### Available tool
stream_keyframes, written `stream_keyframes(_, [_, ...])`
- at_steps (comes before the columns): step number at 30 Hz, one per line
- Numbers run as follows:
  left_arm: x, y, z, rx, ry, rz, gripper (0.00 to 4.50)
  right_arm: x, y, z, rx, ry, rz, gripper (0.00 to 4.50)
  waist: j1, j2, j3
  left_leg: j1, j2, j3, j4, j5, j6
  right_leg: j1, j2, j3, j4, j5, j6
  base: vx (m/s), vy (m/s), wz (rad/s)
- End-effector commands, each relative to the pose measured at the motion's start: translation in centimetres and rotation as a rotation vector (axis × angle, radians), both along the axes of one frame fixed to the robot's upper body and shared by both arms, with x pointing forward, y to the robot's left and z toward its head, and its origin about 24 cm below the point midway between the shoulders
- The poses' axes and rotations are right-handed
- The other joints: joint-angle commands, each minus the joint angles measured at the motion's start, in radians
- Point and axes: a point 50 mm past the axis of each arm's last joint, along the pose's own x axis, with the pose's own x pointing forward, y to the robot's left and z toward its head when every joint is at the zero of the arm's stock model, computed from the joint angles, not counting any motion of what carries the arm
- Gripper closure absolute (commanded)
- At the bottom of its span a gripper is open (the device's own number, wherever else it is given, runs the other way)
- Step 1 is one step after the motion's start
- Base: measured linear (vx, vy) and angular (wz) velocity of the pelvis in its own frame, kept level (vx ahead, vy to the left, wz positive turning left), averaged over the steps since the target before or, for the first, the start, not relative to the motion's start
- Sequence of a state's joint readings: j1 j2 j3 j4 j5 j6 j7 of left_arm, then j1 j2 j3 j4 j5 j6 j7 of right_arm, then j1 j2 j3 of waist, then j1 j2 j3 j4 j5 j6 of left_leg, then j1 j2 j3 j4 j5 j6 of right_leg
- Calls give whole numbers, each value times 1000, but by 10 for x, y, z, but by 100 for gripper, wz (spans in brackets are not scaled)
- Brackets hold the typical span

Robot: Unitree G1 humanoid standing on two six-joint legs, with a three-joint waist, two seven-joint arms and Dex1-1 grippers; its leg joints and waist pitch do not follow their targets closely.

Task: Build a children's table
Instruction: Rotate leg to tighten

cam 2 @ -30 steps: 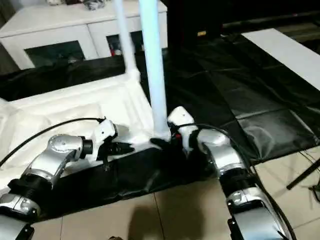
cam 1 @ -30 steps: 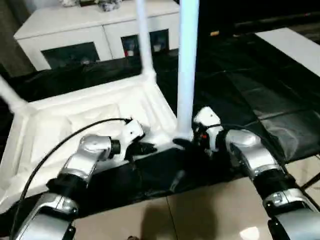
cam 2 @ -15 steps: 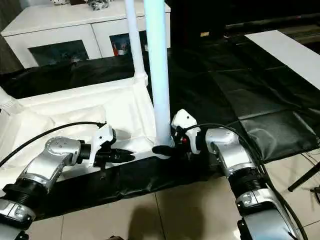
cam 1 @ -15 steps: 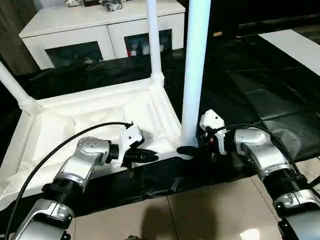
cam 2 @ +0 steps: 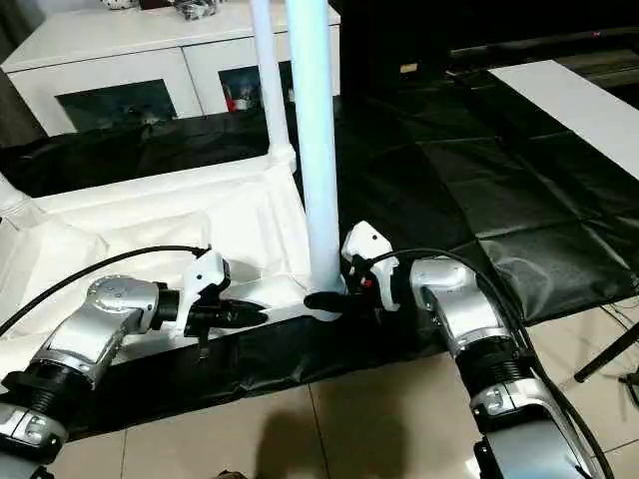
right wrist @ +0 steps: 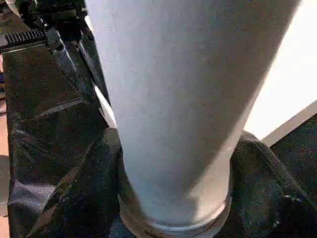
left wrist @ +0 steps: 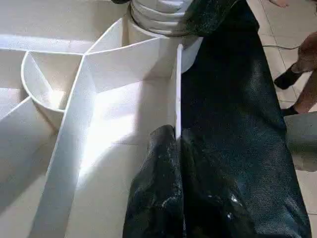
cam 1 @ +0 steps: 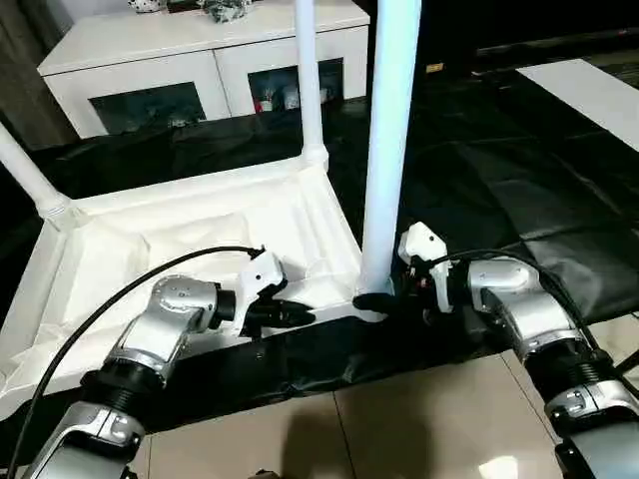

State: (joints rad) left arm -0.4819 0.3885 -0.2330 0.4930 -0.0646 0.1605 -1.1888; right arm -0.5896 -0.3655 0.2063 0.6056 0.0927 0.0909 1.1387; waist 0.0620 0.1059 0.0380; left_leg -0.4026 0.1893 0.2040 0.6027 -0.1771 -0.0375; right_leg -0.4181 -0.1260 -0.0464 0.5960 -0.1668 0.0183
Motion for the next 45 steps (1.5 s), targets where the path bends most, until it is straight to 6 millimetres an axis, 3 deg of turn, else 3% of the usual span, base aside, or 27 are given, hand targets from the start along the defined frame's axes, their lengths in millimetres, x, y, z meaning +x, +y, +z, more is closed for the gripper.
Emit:
stream_keyframes(1, [-4,-5,2,-31,8,-53,450,5,-4,-10,-8,24,-150,181,1,-23,-73,25,29,-12,-67,-172,108,48,-10,10,-48,-135,-274,0,0,0])
stream_keyframes(5, [1,-10,-2,7,-12,-10,450,14,0,-15,9,30,-305,181,-13,-21,-69,26,28,-14,-75,-219,72,48,-9,10,-54,-175,-263,0,0,0])
stream_keyframes(8, [15,-25,-4,26,-39,105,450,21,19,-20,49,49,-472,182,-29,-17,-65,30,25,-17,-84,-285,26,46,-8,12,-61,-233,-245,0,0,0])
stream_keyframes(11, [27,-38,-2,18,-63,207,450,25,30,-25,64,89,-606,182,-34,-19,-66,34,24,-18,-87,-329,3,44,-9,13,-66,-249,-233,0,0,0])
stream_keyframes(15, [42,-52,0,19,-87,358,450,31,39,-32,53,122,-794,182,-39,-19,-61,45,18,-22,-90,-400,-32,38,-12,14,-82,-363,-203,0,0,0])
stream_keyframes(17, [53,-62,3,38,-120,478,450,34,44,-36,48,135,-954,183,-37,-17,-61,50,18,-22,-91,-406,-37,32,-11,15,-86,-368,-194,0,0,0])
stream_keyframes(18, [57,-67,4,52,-141,515,450,36,46,-35,55,136,-1017,183,-36,-23,-62,46,16,-23,-91,-406,-33,36,-10,15,-86,-360,-186,0,0,0])
stream_keyframes(20, [61,-73,5,70,-172,557,450,39,52,-33,76,134,-1088,183,-34,-23,-65,46,15,-22,-91,-383,-27,35,-11,15,-86,-320,-188,0,0,0])
stream_keyframes(21, [62,-77,7,74,-193,565,450,41,56,-31,88,123,-1099,183,-31,-23,-67,41,15,-25,-92,-364,-15,42,-13,14,-83,-292,-193,0,0,0])
stream_keyframes(22, [62,-78,8,72,-201,566,450,42,58,-29,91,116,-1094,183,-32,-23,-68,34,14,-25,-91,-348,-1,47,-14,12,-82,-270,-195,0,0,0])
stream_keyframes(23, [63,-78,8,72,-202,566,450,42,58,-29,91,116,-1094,183,-31,-23,-70,35,15,-24,-91,-339,6,47,-14,12,-81,-257,-195,0,0,0])
stream_keyframes(25, [63,-82,9,54,-211,546,450,45,67,-23,128,103,-1038,183,-27,-35,-73,29,14,-23,-87,-287,38,53,-16,10,-76,-202,-214,0,0,0])
stream_keyframes(26, [63,-81,9,53,-208,538,450,46,67,-20,139,88,-1031,183,-27,-33,-72,28,14,-22,-86,-282,46,53,-18,10,-76,-201,-217,0,0,0])
stream_keyframes(27, [63,-80,9,53,-206,532,450,48,67,-18,145,75,-1029,148,-26,-36,-71,28,15,-21,-85,-275,57,53,-19,10,-77,-208,-219,0,0,0])
stream_keyframes(28, [62,-78,9,49,-215,513,450,49,67,-14,170,66,-1024,127,-24,-45,-71,27,15,-20,-84,-259,70,55,-20,10,-77,-207,-220,0,0,0])
stream_keyframes(30, [62,-76,9,45,-219,503,450,51,66,-11,179,55,-1028,111,-22,-40,-71,26,16,-20,-83,-240,85,55,-21,10,-76,-208,-221,0,0,0])
stream_keyframes(31, [59,-72,9,22,-226,457,450,54,65,-6,179,6,-985,108,-22,-46,-71,22,15,-21,-82,-232,94,57,-22,10,-74,-211,-219,0,0,0])
stream_keyframes(32, [59,-72,9,22,-226,457,450,54,65,-6,179,6,-985,103,-29,-43,-72,10,14,-27,-85,-211,96,68,-23,6,-68,-204,-213,0,0,0])
stream_keyframes(33, [55,-69,9,6,-231,391,450,55,64,-2,177,-23,-934,103,-30,-40,-73,9,16,-28,-85,-198,95,68,-22,4,-66,-195,-211,0,0,0])
stream_keyframes(34, [52,-67,8,-1,-234,335,450,55,63,0,172,-39,-894,103,-27,-43,-74,18,18,-26,-81,-188,101,61,-20,4,-67,-167,-226,0,0,0])
stream_keyframes(35, [49,-63,7,-3,-232,312,450,54,62,0,157,-56,-844,103,-29,-44,-74,16,17,-24,-79,-183,107,61,-19,4,-65,-148,-236,0,0,0])
stream_keyframes(37, [45,-57,7,-22,-228,269,450,52,58,1,147,-70,-747,103,-21,-36,-76,25,22,-18,-73,-158,128,57,-17,5,-58,-91,-270,0,0,0])
stream_keyframes(40, [38,-46,6,-41,-208,199,450,45,48,1,119,-83,-590,103,-10,-33,-78,24,25,-14,-67,-117,144,58,-12,2,-46,-8,-288,0,0,0])
stream_keyframes(43, [31,-33,5,-32,-192,138,450,34,30,3,97,-106,-431,103,2,-27,-80,26,28,-11,-62,-107,154,54,-10,3,-42,26,-295,0,0,0])
stream_keyframes(44, [29,-30,5,-40,-182,117,450,30,26,4,93,-107,-382,103,4,-20,-78,26,27,-12,-65,-136,144,55,-11,1,-43,-5,-295,0,0,0])
stream_keyframes(45, [28,-30,5,-42,-178,111,450,29,25,4,90,-106,-365,103,4,-23,-76,26,29,-12,-68,-152,138,55,-11,2,-47,-22,-291,0,0,0])
